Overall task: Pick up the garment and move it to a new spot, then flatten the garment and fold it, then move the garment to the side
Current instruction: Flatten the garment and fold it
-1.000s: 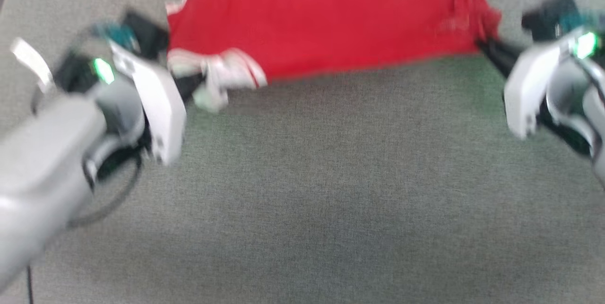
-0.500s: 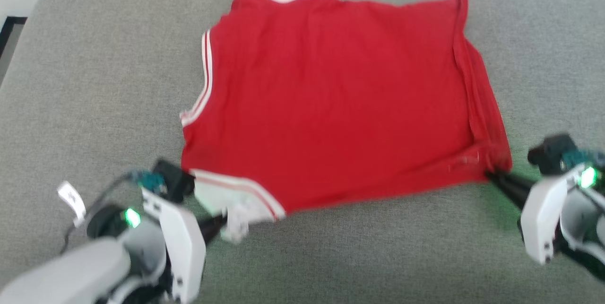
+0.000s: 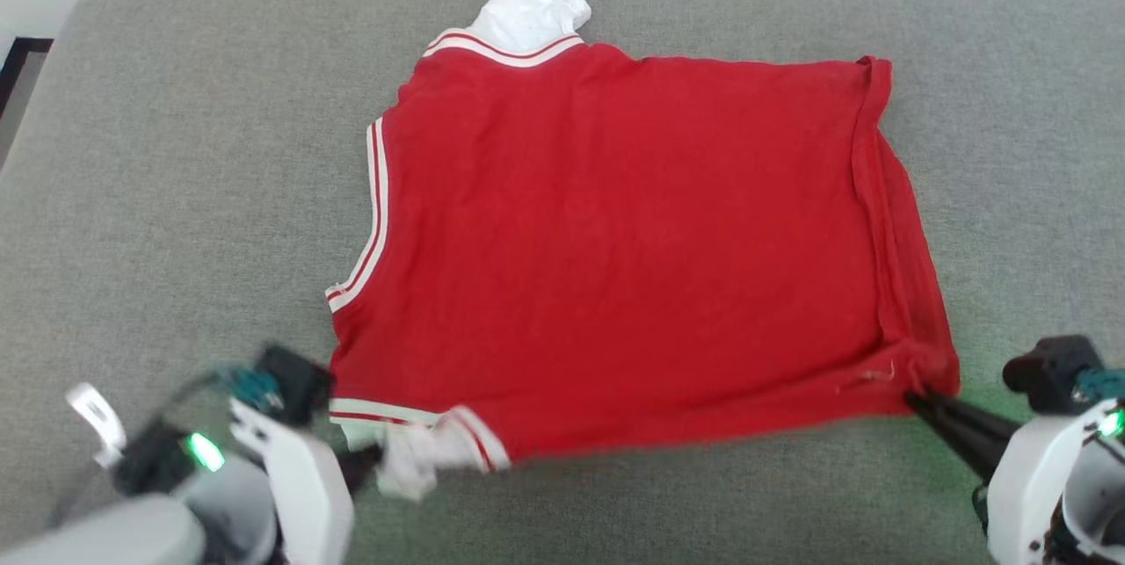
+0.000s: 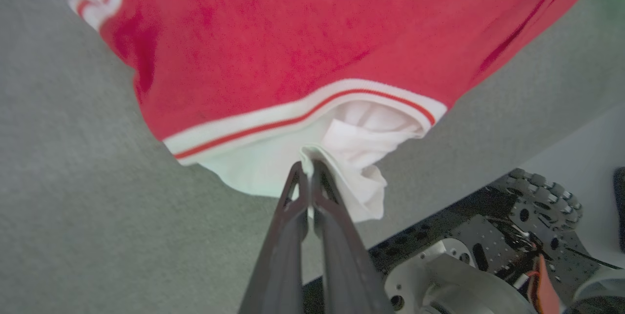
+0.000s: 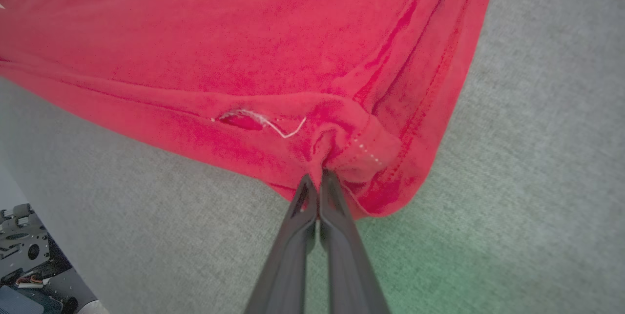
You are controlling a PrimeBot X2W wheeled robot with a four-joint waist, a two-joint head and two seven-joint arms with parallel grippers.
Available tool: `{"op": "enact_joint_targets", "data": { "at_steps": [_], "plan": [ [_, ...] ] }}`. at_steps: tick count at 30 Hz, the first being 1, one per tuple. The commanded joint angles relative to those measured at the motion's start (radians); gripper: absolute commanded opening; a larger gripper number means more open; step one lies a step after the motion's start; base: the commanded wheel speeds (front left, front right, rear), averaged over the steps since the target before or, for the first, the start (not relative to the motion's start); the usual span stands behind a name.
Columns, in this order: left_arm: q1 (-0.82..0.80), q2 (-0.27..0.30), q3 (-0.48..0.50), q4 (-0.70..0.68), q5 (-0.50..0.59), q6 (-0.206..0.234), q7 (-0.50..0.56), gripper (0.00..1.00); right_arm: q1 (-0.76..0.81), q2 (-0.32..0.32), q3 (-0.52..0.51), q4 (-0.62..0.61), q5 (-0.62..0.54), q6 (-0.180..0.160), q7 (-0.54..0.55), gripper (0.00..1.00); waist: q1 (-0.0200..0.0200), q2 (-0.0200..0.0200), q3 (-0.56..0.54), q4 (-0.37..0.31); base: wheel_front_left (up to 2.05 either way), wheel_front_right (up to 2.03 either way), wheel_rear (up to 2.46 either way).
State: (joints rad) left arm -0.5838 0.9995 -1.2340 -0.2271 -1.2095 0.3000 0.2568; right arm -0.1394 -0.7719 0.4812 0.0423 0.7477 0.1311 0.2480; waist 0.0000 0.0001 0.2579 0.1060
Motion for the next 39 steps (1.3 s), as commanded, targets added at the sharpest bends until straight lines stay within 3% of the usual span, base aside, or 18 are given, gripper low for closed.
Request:
{"op": "enact_joint_targets", "data": {
  "at_steps": [1, 4, 7, 11, 18, 23, 28, 34, 36, 38, 39],
  "plan": [
    [-0.036, 0.026, 0.014, -0.014, 0.030, 0.012, 0.010, 0.00, 0.009, 0.007, -0.032, -0.017, -0.017, -0.001, 0.007, 0.00, 0.0000, -0.0001, 0.003, 0.000, 0.00, 0.00, 0.00],
    [-0.103, 0.068, 0.041, -0.044, 0.083, 0.015, 0.028, 0.00, 0.012, 0.029, -0.098, -0.068, -0.049, -0.001, 0.026, 0.00, 0.0000, -0.0001, 0.013, -0.005, 0.00, 0.00, 0.00],
    [-0.191, 0.090, 0.068, -0.047, 0.141, -0.009, 0.049, 0.00, -0.015, 0.056, -0.156, -0.120, -0.078, -0.001, 0.059, 0.00, 0.0000, -0.0001, 0.029, -0.010, 0.00, 0.00, 0.00],
    [-0.314, 0.072, 0.100, 0.011, 0.205, -0.074, 0.076, 0.00, -0.075, 0.086, -0.203, -0.156, -0.114, -0.001, 0.107, 0.00, 0.0000, -0.0001, 0.059, -0.017, 0.00, 0.00, 0.00],
    [-0.483, -0.045, 0.109, 0.233, 0.264, -0.219, 0.108, 0.00, -0.231, 0.123, -0.199, -0.120, -0.157, -0.001, 0.158, 0.00, 0.0000, -0.0001, 0.126, -0.031, 0.00, 0.00, 0.00],
    [-0.552, -0.169, 0.095, 0.470, 0.251, -0.329, 0.106, 0.00, -0.381, 0.147, -0.118, 0.002, -0.172, -0.001, 0.151, 0.00, 0.0000, -0.0001, 0.174, -0.039, 0.00, 0.00, 0.00],
    [-0.569, -0.262, 0.085, 0.655, 0.214, -0.387, 0.107, 0.00, -0.503, 0.172, -0.027, 0.143, -0.160, -0.001, 0.145, 0.00, 0.0000, -0.0001, 0.202, -0.043, 0.00, 0.00, 0.00],
    [-0.559, -0.345, 0.068, 0.841, 0.145, -0.416, 0.154, 0.04, -0.605, 0.200, 0.077, 0.293, -0.116, -0.001, 0.167, 0.00, 0.0000, -0.0001, 0.212, -0.042, 0.00, 0.00, 0.00],
    [-0.553, -0.361, 0.068, 0.893, 0.116, -0.417, 0.179, 0.19, -0.630, 0.203, 0.101, 0.321, -0.099, -0.001, 0.173, 0.25, 0.0000, -0.0001, 0.211, -0.042, 0.00, 0.00, 0.00],
    [-0.557, -0.370, 0.072, 0.932, 0.101, -0.418, 0.202, 0.46, -0.648, 0.200, 0.118, 0.338, -0.083, -0.001, 0.179, 0.47, 0.0000, -0.0001, 0.206, -0.042, 0.00, 0.00, 0.00],
    [-0.566, -0.373, 0.075, 0.942, 0.094, -0.419, 0.205, 0.67, -0.656, 0.198, 0.125, 0.341, -0.075, -0.001, 0.182, 0.76, 0.0000, -0.0001, 0.203, -0.041, 0.00, 0.00, 0.00]
  ]
}}
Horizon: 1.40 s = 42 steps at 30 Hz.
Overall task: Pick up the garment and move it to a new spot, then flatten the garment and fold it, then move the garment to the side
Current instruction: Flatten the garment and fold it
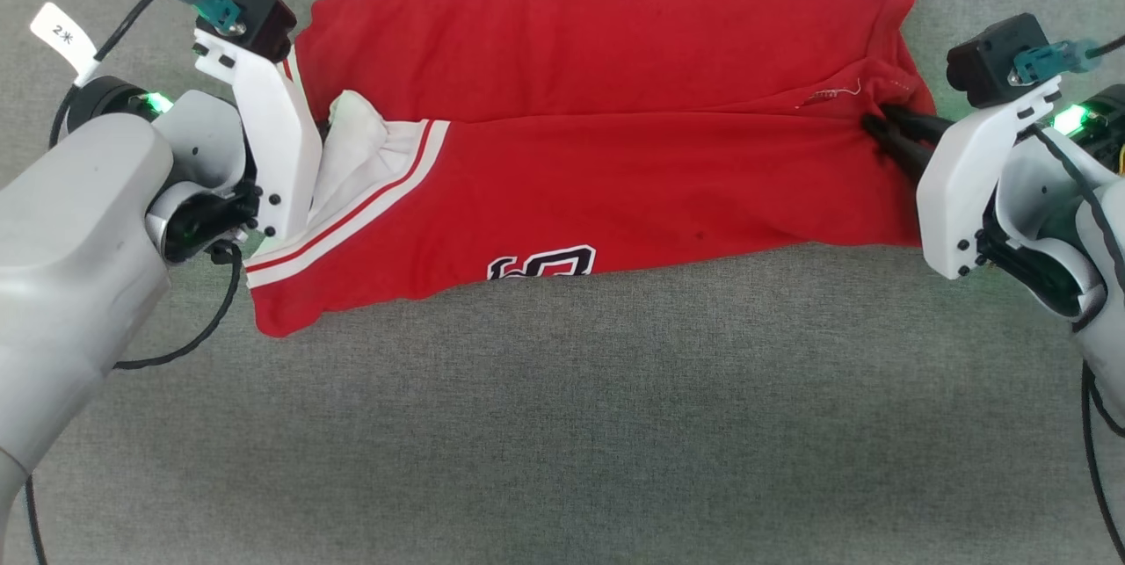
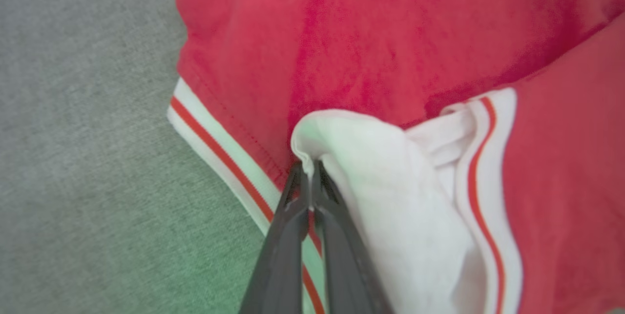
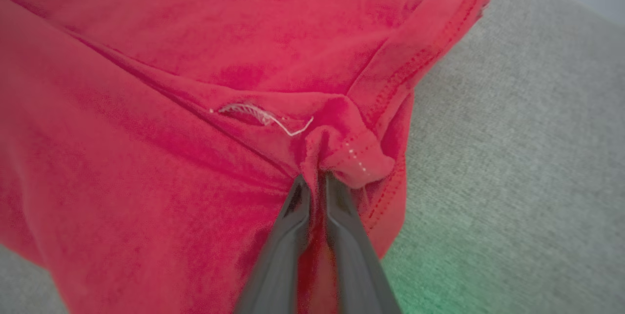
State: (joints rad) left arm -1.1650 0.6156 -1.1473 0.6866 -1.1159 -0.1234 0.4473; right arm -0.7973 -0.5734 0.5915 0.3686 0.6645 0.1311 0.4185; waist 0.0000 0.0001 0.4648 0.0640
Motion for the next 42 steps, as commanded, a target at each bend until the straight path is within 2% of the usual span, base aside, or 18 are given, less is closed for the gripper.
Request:
{"op": "enact_joint_targets", "data": {
  "at_steps": [1, 2, 3, 7, 10, 14, 19, 26, 32, 37, 42],
  "plan": [
    [0.015, 0.011, -0.011, 0.028, 0.001, 0.005, 0.015, 0.67, 0.002, -0.001, 0.015, 0.015, 0.008, -0.001, 0.012, 0.76, 0.0000, -0.0001, -0.004, 0.001, 0.00, 0.00, 0.00],
    [0.007, 0.010, -0.003, 0.037, -0.011, 0.005, 0.021, 0.93, -0.006, -0.006, 0.018, 0.013, 0.010, -0.001, 0.007, 1.00, 0.0000, -0.0001, -0.008, 0.001, 0.00, 0.00, 0.00],
    [-0.001, 0.012, -0.001, 0.044, -0.013, 0.008, 0.030, 1.00, -0.011, -0.011, 0.022, 0.011, 0.015, -0.001, 0.006, 1.00, 0.0000, -0.0001, -0.014, 0.002, 0.00, 0.00, 0.00],
    [-0.033, 0.022, 0.002, 0.016, -0.001, 0.013, 0.032, 1.00, -0.010, -0.031, 0.001, -0.022, 0.028, -0.001, -0.028, 1.00, 0.0000, -0.0001, -0.040, 0.008, 0.00, 0.00, 0.00],
    [-0.040, 0.044, 0.008, -0.032, -0.005, 0.043, 0.049, 1.00, 0.018, -0.048, -0.037, -0.054, 0.019, -0.001, -0.064, 1.00, 0.0000, -0.0001, -0.060, 0.016, 0.00, 0.00, 0.00],
    [-0.019, 0.102, 0.014, -0.140, -0.006, 0.103, 0.072, 1.00, 0.070, -0.050, -0.124, -0.107, -0.006, -0.001, -0.116, 1.00, 0.0000, -0.0001, -0.084, 0.025, 0.00, 0.00, 0.00],
    [0.057, 0.188, 0.025, -0.339, -0.049, 0.213, 0.115, 1.00, 0.167, -0.019, -0.273, -0.178, -0.076, -0.001, -0.172, 1.00, 0.0000, -0.0001, -0.106, 0.025, 0.00, 0.00, 0.00],
    [0.192, 0.314, 0.010, -0.645, -0.101, 0.393, 0.165, 1.00, 0.323, 0.097, -0.495, -0.330, -0.206, -0.001, -0.213, 1.00, 0.0000, -0.0001, -0.107, 0.012, 0.00, 0.00, 0.00],
    [0.276, 0.382, 0.013, -0.750, -0.135, 0.511, 0.159, 1.00, 0.437, 0.214, -0.617, -0.467, -0.294, -0.001, -0.197, 1.00, 0.0000, -0.0001, -0.100, -0.013, 0.00, 0.00, 0.00],
    [0.330, 0.390, 0.034, -0.703, -0.179, 0.557, 0.125, 1.00, 0.515, 0.282, -0.646, -0.542, -0.313, -0.001, -0.155, 1.00, 0.0000, -0.0001, -0.097, -0.042, 0.00, 0.00, 0.00],
    [0.375, 0.354, 0.056, -0.604, -0.242, 0.538, 0.093, 1.00, 0.575, 0.301, -0.633, -0.573, -0.292, -0.001, -0.091, 1.00, 0.0000, -0.0001, -0.093, -0.066, 0.00, 0.00, 0.00]
  ]
}}
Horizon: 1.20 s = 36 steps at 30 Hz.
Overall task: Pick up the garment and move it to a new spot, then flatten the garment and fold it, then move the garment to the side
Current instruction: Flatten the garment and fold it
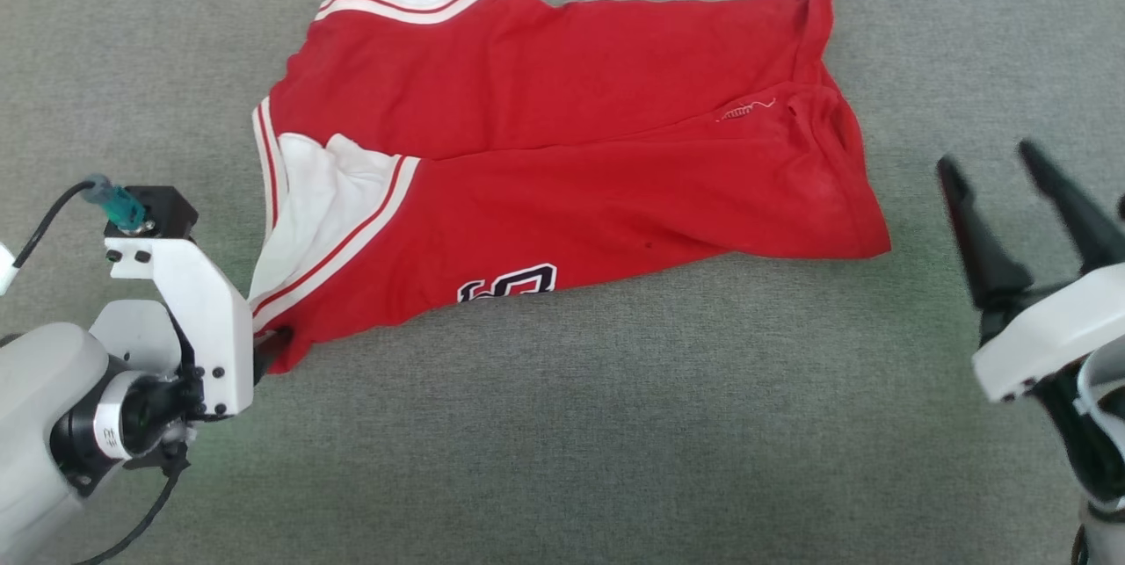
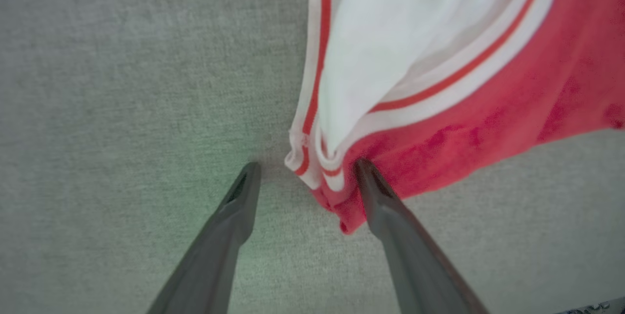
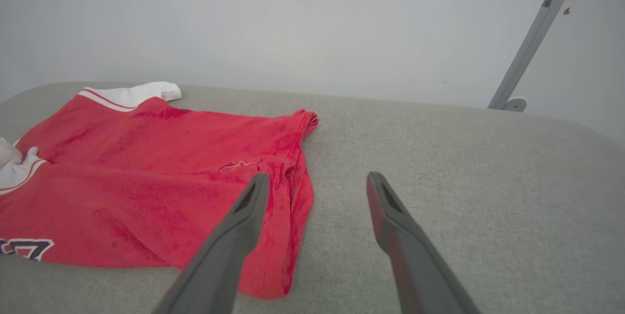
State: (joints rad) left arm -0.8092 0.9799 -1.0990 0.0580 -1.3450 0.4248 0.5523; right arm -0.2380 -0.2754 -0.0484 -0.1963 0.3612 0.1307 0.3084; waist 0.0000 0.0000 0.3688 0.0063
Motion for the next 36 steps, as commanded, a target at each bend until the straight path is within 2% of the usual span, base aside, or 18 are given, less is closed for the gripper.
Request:
{"op": "enact_joint_targets", "data": {
  "at_steps": [1, 6, 7, 13, 19, 25, 29, 30, 31, 32, 36],
  "plan": [
    [0.022, -0.025, 0.015, 0.049, -0.027, -0.019, -0.021, 1.00, 0.026, 0.000, 0.015, -0.011, 0.023, 0.000, 0.034, 1.00, 0.0000, 0.0000, 0.004, -0.010, 0.00, 0.00, 0.00],
    [0.038, -0.072, 0.027, 0.155, -0.063, -0.058, -0.041, 1.00, 0.050, -0.027, 0.042, -0.006, 0.067, 0.000, 0.105, 1.00, 0.0000, 0.0000, 0.008, -0.016, 0.00, 0.00, 0.00],
    [0.041, -0.079, 0.022, 0.177, -0.063, -0.074, -0.033, 0.02, 0.053, -0.034, 0.050, -0.001, 0.079, 0.000, 0.124, 1.00, 0.0000, 0.0000, 0.008, -0.016, 0.00, 0.00, 0.00],
    [0.034, -0.121, 0.001, 0.247, -0.063, -0.128, -0.015, 0.00, 0.035, -0.074, 0.066, 0.043, 0.137, 0.000, 0.248, 1.00, 0.0000, 0.0000, 0.004, 0.002, 0.00, 0.00, 0.00],
    [0.006, -0.164, -0.006, 0.259, -0.040, -0.156, -0.024, 0.00, -0.047, -0.090, 0.082, 0.108, 0.177, 0.000, 0.378, 1.00, 0.0000, 0.0000, 0.017, 0.046, 0.00, 0.00, 0.00],
    [-0.025, -0.204, -0.015, 0.263, -0.017, -0.178, -0.028, 0.00, -0.166, -0.095, 0.111, 0.236, 0.166, 0.000, 0.502, 1.00, 0.0000, 0.0000, 0.037, 0.084, 0.00, 0.00, 0.00],
    [-0.042, -0.228, -0.016, 0.268, -0.006, -0.186, -0.031, 0.00, -0.227, -0.098, 0.172, 0.348, 0.154, 0.000, 0.581, 1.00, 0.0000, 0.0000, 0.047, 0.101, 0.00, 0.00, 0.00],
    [-0.047, -0.233, -0.017, 0.271, -0.002, -0.187, -0.032, 0.00, -0.239, -0.105, 0.201, 0.371, 0.157, 0.000, 0.604, 0.57, 0.0000, 0.0000, 0.050, 0.103, 0.00, 0.00, 0.00],
    [-0.051, -0.237, -0.016, 0.273, 0.001, -0.190, -0.036, 0.00, -0.248, -0.107, 0.222, 0.391, 0.168, 0.000, 0.621, 0.23, 0.0000, 0.0000, 0.052, 0.105, 0.00, 0.00, 0.00],
    [-0.055, -0.241, -0.015, 0.276, 0.001, -0.192, -0.039, 0.00, -0.255, -0.117, 0.247, 0.404, 0.174, 0.000, 0.640, 0.00, 0.0000, 0.0000, 0.053, 0.107, 0.00, 0.00, 0.00],
    [-0.059, -0.231, -0.008, 0.285, 0.001, -0.198, -0.043, 0.00, -0.294, -0.177, 0.279, 0.413, 0.222, 0.000, 0.646, 0.00, 0.0000, 0.0000, 0.053, 0.109, 0.00, 0.00, 0.00]
  ]
}}
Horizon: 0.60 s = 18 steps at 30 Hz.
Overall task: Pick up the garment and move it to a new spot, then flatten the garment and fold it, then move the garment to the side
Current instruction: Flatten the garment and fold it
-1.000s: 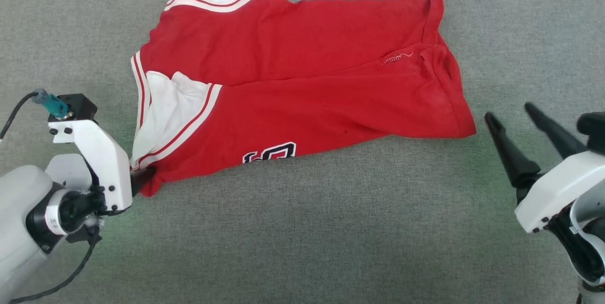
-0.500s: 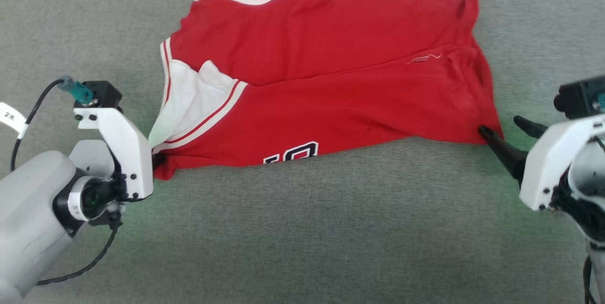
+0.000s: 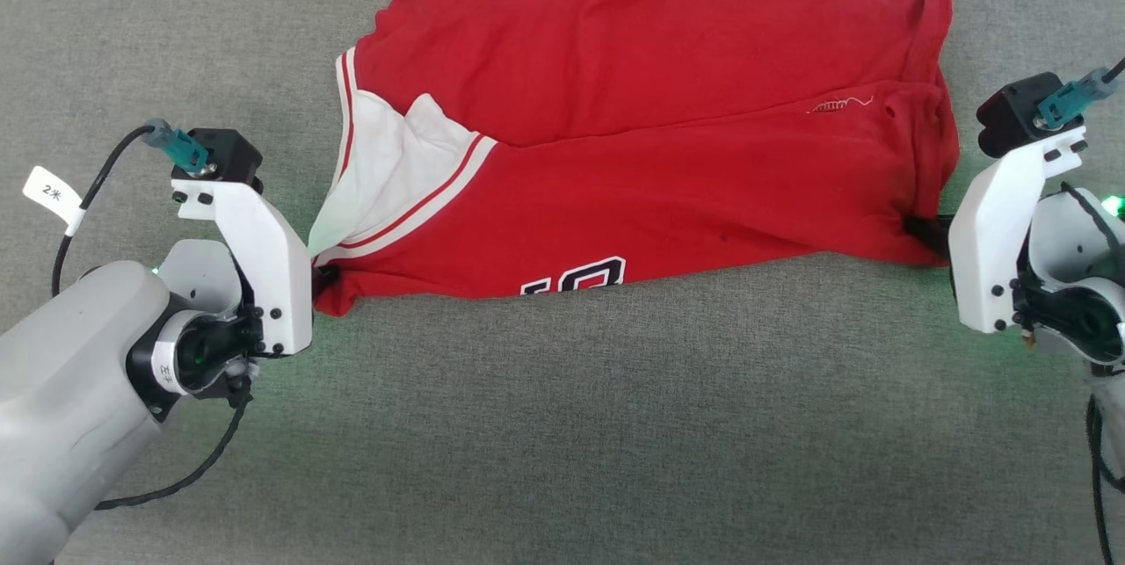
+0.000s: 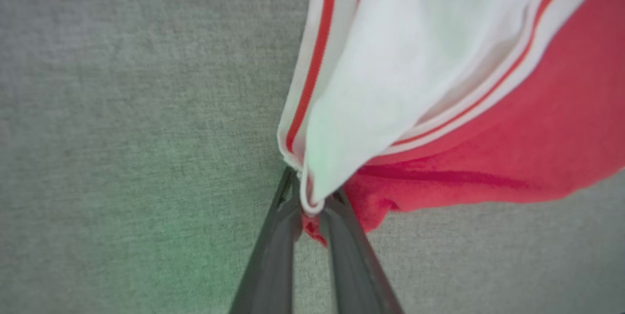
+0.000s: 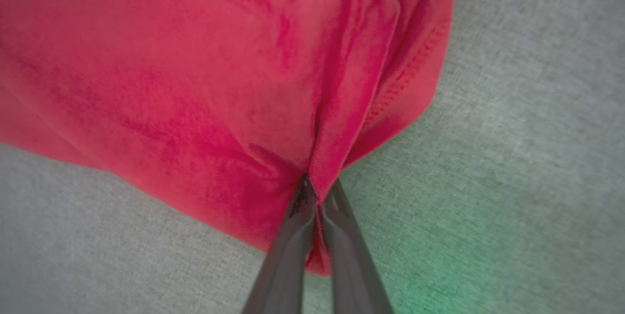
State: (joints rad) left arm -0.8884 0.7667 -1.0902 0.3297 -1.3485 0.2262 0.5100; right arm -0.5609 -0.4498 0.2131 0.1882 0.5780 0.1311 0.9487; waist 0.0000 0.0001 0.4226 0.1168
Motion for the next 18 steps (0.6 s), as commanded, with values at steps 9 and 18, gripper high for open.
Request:
{"op": "enact_joint_targets", "data": {
  "at_steps": [9, 18],
  "plan": [
    [0.021, 0.082, 0.006, -0.090, 0.006, 0.039, 0.013, 0.00, 0.051, -0.101, -0.021, -0.070, 0.094, -0.001, 0.029, 0.00, 0.0000, -0.0001, -0.025, -0.006, 0.00, 0.00, 0.00],
    [0.064, 0.207, 0.011, -0.296, -0.009, 0.143, 0.047, 0.00, 0.146, -0.130, -0.104, -0.213, 0.129, -0.001, 0.093, 0.00, 0.0000, -0.0001, -0.037, -0.005, 0.00, 0.00, 0.00]
  ]
}}
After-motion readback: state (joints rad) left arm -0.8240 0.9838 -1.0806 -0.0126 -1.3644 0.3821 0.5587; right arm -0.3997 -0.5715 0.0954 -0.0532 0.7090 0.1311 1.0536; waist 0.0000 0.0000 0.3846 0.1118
